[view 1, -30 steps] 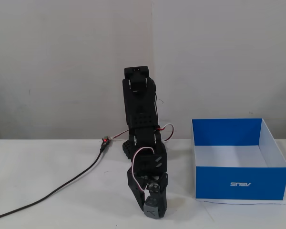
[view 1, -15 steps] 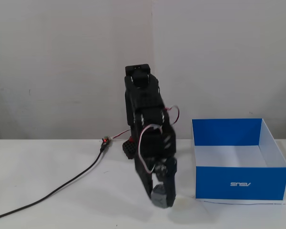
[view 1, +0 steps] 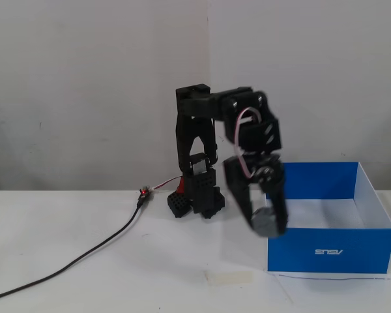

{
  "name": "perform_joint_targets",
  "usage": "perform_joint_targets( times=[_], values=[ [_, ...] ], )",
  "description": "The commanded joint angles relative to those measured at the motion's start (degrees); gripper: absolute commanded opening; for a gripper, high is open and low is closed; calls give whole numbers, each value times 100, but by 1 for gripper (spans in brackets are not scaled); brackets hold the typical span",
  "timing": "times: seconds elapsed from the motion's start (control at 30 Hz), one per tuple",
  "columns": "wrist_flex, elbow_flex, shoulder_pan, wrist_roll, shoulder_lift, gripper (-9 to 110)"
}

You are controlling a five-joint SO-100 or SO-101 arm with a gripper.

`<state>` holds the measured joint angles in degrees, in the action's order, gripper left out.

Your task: Pick the gray block and keep it in the box.

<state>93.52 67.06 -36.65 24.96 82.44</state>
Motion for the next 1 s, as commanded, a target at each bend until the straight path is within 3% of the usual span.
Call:
perform_joint_targets(
  times=[0.0, 0.4, 0.67, 0.87, 0.97],
  values=[
    [53, -378, -738, -457, 896, 3],
    [44, 826, -2865, -1397, 1424, 2],
    [-9, 923, -3094, -1380, 1310, 4],
    [0, 932, -3173, -1371, 1143, 34],
    [-9, 923, -3155, -1362, 1090, 33]
  ],
)
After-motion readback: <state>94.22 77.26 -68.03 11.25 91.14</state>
